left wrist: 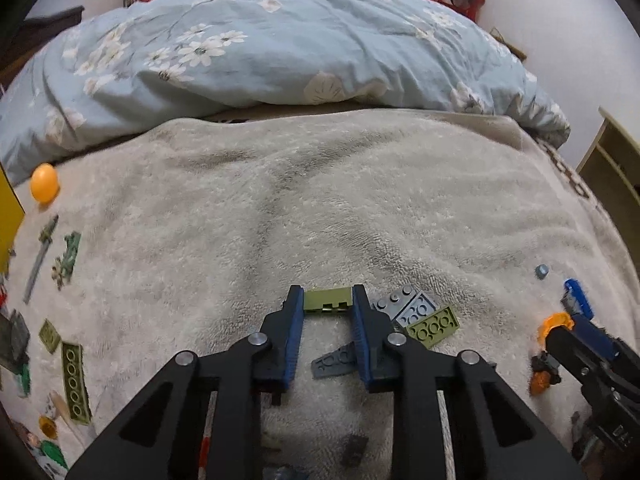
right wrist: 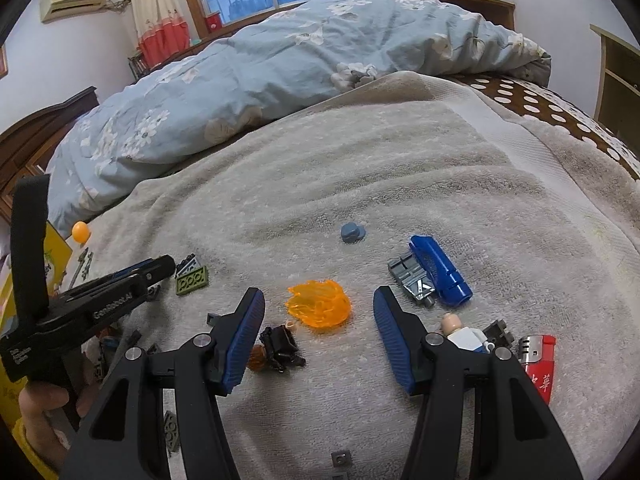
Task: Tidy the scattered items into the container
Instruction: 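Close the right tool on the translucent orange piece while the left holds the brick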
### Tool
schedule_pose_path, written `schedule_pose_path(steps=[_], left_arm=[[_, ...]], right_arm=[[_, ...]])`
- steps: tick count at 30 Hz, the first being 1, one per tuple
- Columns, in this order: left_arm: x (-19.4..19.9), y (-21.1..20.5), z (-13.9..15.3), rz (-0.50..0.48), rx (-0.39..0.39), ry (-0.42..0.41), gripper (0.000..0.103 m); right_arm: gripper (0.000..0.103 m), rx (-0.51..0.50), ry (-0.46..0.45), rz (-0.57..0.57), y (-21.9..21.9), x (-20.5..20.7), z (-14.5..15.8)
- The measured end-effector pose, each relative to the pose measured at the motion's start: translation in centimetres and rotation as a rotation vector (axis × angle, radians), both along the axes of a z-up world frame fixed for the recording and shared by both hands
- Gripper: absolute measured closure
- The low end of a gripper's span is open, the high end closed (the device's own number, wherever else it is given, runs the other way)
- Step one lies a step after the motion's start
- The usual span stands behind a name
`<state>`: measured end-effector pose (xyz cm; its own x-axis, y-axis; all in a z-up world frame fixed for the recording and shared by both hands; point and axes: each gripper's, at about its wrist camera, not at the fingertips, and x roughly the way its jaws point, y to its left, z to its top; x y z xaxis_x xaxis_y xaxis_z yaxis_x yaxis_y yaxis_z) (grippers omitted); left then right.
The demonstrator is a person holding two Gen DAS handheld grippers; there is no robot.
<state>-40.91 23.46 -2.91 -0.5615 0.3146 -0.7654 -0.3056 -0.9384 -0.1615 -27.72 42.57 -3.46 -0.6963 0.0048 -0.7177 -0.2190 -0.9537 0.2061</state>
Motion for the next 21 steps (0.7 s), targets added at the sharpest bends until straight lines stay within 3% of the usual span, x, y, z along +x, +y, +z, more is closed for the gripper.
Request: schedule_pose_path(steps=[6, 11, 16, 21], left_arm=[[0.3, -0.3, 0.1, -0.013, 0.019, 0.003, 0.081], [0.3, -0.9, -0.2, -0.032, 0.065, -0.018, 0.081], [0.4, -0.9, -0.2, -0.047, 0.078, -0.019, 0.081], [0.3, -1.2, -0.3, -0.048, 0.098, -0.031, 0.081]], right_arm=[[0.045, -0.023, 0.020, 0.001, 0.2, 0.2, 0.1], [0.045, -0.145, 0.112, -0.057, 2.4, 1.3, 0.9], [0.045, -0.032, 0.078, -0.029, 0.8, 0.4, 0.7], [0.045, 0.024, -0.020, 0.010, -0.4, -0.9, -0.9]])
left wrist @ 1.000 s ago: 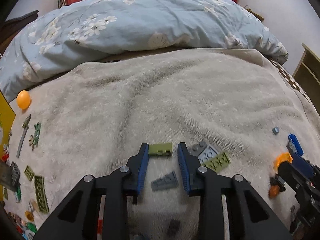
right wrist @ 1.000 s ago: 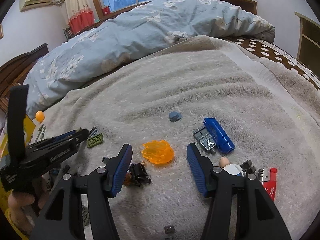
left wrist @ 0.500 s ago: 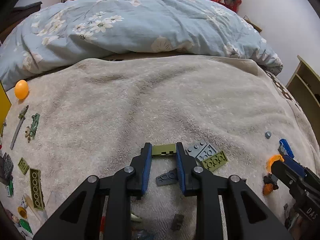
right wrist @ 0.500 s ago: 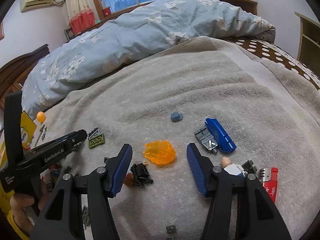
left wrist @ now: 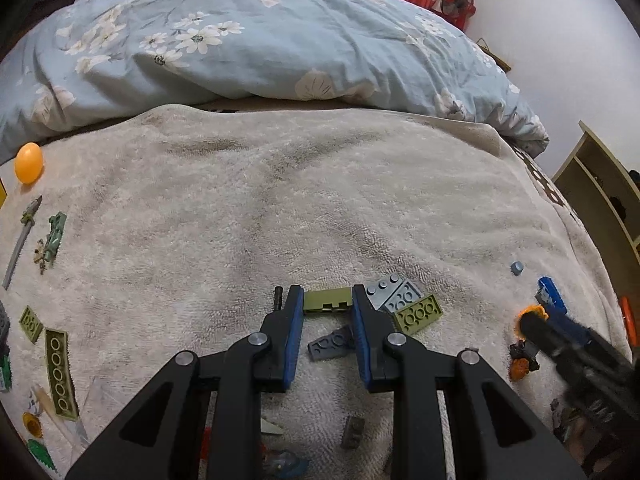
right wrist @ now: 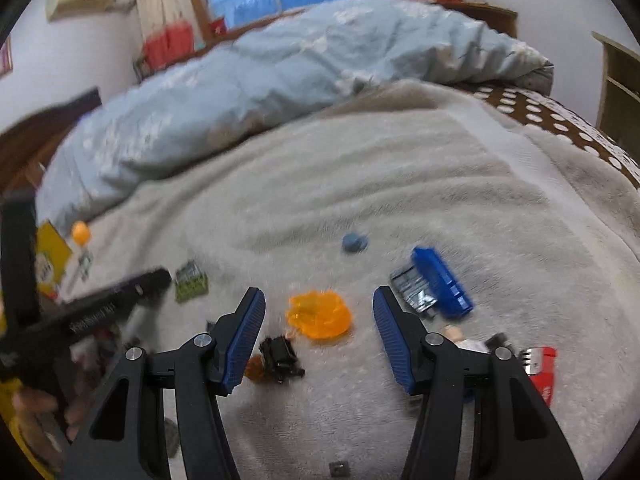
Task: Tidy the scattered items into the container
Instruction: 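Close the right tool on the translucent orange piece while the left holds the brick, then lift the olive brick and orange piece off the blanket with both tools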
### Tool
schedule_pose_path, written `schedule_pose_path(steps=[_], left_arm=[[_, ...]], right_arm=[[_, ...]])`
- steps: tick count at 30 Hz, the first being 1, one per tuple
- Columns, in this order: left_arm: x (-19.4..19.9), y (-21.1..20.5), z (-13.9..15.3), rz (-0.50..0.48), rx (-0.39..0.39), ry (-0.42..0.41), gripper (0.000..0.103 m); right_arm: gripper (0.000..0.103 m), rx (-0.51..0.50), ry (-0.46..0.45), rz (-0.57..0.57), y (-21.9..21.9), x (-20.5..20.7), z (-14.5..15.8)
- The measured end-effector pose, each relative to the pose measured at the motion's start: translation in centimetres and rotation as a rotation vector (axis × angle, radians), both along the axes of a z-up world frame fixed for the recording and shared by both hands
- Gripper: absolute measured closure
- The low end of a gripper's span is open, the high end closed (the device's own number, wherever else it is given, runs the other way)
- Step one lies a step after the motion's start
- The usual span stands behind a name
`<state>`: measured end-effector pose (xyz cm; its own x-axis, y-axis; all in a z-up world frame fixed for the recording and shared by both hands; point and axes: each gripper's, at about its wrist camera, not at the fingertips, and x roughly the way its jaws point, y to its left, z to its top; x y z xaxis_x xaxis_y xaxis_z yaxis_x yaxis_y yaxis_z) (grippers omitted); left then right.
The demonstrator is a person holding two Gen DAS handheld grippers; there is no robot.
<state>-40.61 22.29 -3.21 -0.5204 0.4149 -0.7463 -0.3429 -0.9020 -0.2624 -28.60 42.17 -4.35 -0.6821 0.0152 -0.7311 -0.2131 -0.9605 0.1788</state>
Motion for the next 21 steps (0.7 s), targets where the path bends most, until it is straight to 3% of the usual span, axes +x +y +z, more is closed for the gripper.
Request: schedule_pose_path(steps=[9, 12, 14, 21], left_arm=[[0.03, 0.06, 0.10, -0.001, -0.003, 0.001, 0.081], [0.09, 0.04, 0.11, -0.001, -0.006, 0.003, 0.080], [0.09, -0.01, 0.10, -0.001, -0.006, 0.003, 0.080], [0.04, 0.02, 0.12, -0.004, -0.005, 0.003, 0.080]], right_arm=[[0.048, 0.008, -0.021, -0.013, 0.30, 0.16, -0.37], [0.056, 0.019, -0.023, -0.023, 0.26, 0.25, -0.41], [0.068, 0.022, -0.024, -0.035, 0.39, 0.34, -0.45], [0.068, 0.010, 0.011, -0.028, 0.29, 0.48, 0.02]])
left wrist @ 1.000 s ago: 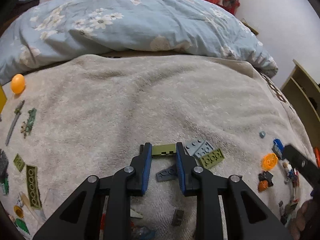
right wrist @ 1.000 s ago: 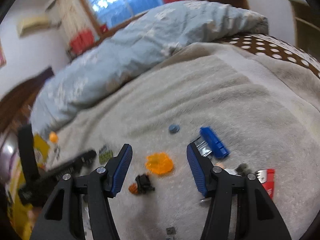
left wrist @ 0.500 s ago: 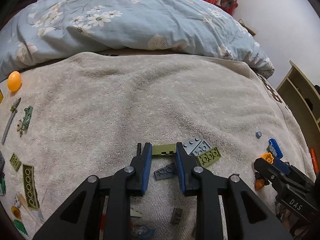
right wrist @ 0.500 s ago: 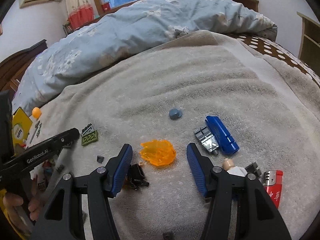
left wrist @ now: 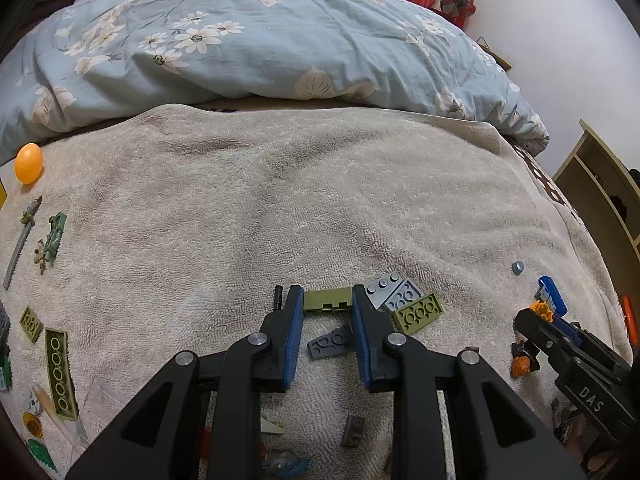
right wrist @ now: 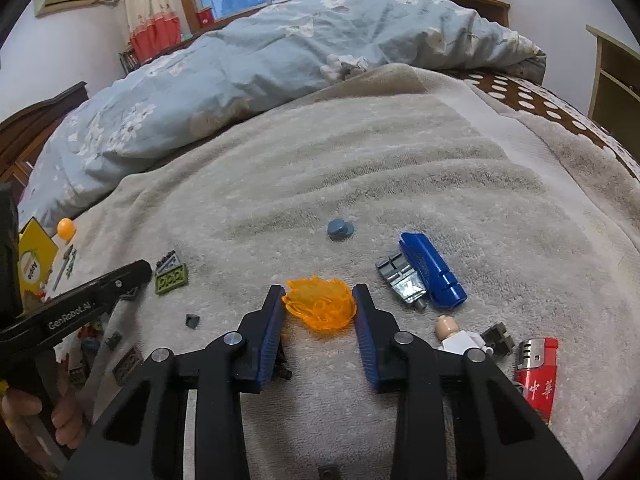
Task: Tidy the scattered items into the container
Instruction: 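Lift the olive brick and orange piece off the blanket with both tools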
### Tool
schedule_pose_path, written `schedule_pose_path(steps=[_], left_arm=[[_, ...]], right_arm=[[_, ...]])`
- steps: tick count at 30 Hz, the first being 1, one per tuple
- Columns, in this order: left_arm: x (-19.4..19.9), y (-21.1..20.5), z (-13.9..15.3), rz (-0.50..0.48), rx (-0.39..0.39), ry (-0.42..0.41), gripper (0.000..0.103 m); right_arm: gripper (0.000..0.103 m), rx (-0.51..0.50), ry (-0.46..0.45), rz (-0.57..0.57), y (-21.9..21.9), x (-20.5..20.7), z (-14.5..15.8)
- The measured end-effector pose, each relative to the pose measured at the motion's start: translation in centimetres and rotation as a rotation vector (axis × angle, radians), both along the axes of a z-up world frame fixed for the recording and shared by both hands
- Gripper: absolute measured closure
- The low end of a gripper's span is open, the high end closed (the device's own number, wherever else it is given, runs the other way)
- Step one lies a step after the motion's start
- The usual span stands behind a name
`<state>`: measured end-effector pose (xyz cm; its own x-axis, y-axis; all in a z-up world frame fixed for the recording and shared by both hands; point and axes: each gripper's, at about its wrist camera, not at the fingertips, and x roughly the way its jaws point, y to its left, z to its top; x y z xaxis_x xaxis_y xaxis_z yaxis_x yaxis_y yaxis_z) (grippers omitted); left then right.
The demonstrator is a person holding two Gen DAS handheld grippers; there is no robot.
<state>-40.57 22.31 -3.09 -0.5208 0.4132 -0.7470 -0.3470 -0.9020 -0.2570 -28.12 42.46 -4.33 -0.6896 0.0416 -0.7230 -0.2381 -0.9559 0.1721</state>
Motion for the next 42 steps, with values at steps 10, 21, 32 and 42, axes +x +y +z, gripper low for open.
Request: schedule_pose_path(steps=[10, 21, 32, 42], left_arm=[[1.4, 0.1, 1.2, -0.032, 0.029, 0.060, 0.080], [4.7, 0.5, 4.4, -0.050, 0.057, 0.274, 0.080], [6.4, 2.4, 6.1, -0.079, -0.024, 0.320, 0.080], [10.1, 1.1, 7.7, -0.031, -0.095, 0.289, 0.080]], right_arm=[[0.068, 0.001, 0.108, 0.063, -2.1, 1.4, 2.1], [0.068, -0.015, 0.130, 0.102, -3.2, 1.8, 2.4], [0.068, -0.094, 0.153, 0.120, -2.6, 2.6, 2.8], [0.068, -0.118, 0.177, 0.093, -1.9, 3.1, 3.1]])
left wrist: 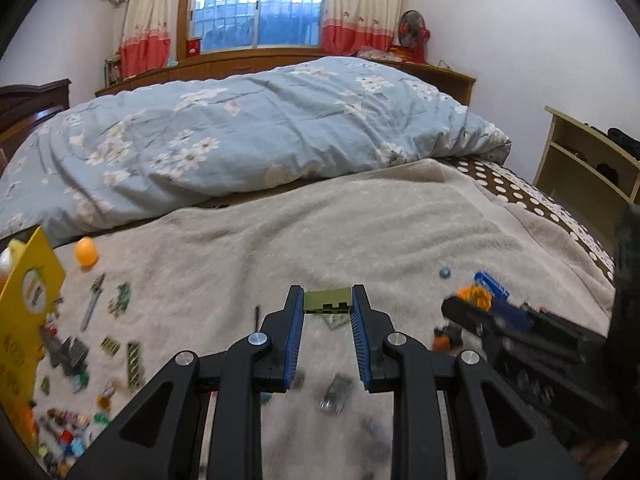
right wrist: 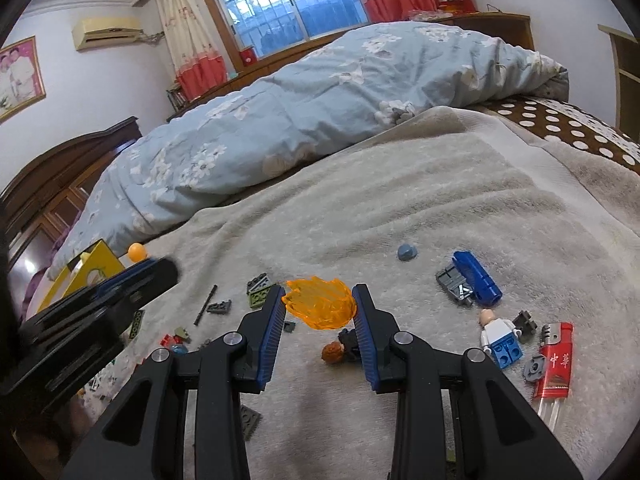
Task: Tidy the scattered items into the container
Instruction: 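Lift the olive brick and orange piece off the blanket with both tools, then carry the olive brick and orange piece toward the yellow box with both tools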
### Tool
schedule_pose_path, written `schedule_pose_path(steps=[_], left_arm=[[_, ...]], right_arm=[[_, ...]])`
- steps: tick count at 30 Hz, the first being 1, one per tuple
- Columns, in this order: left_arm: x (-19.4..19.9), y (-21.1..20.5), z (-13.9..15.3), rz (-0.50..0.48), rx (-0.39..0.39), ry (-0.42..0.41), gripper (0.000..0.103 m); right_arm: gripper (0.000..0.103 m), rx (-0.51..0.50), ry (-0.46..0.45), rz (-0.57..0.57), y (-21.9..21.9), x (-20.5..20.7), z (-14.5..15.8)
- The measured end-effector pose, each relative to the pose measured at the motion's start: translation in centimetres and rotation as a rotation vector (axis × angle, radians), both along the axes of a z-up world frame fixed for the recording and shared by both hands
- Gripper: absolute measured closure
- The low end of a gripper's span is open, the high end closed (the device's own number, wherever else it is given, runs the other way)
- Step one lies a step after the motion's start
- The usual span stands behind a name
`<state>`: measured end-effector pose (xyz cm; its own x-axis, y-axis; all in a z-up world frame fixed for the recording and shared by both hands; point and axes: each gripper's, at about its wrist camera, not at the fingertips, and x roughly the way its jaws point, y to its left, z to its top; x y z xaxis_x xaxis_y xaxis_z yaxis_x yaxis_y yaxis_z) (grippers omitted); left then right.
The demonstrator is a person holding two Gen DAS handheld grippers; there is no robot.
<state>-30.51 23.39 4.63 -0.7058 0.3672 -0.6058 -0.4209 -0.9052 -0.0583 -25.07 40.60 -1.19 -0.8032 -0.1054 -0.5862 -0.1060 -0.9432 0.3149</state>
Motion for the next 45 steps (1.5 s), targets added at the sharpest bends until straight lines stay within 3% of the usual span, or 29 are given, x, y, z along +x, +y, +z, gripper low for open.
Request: schedule_pose_path(steps=[7, 10, 15, 19, 30, 45], left_arm=[[4.7, -4.1, 0.5, 0.062, -0.024, -0.044, 0.080], [7.1, -6.0, 1.2, 0.088, -0.050, -0.029, 0.080], [9.7, -8.7, 2.3, 0.129, -0.075, -0.015, 0.080], [11.0, -11.0, 3.2, 0.164, -0.046, -0.033, 0.080], [15.2, -15.7, 5.0, 0.242, -0.040, 0.004, 0.080], [18.8, -24.5, 6.1, 0.401, 0.001, 0.048, 0.080]], right_arm=[[0.068, 0.115, 0.072, 0.032, -2.6, 0.6, 0.9], [0.068, 0.167, 0.083, -0.023, -3.8, 2.0, 2.0], [0.068, 0.120, 0.095, -0.060, -5.8, 7.1, 3.6], [0.068, 0.092, 0.039, -0.032, -7.9, 9.1, 3.1], [0.068, 0.173, 0.099, 0.022, -13.0, 13.3, 7.1], [0.068, 0.289, 0.102, 0.170, -22.0, 15.3, 8.4]])
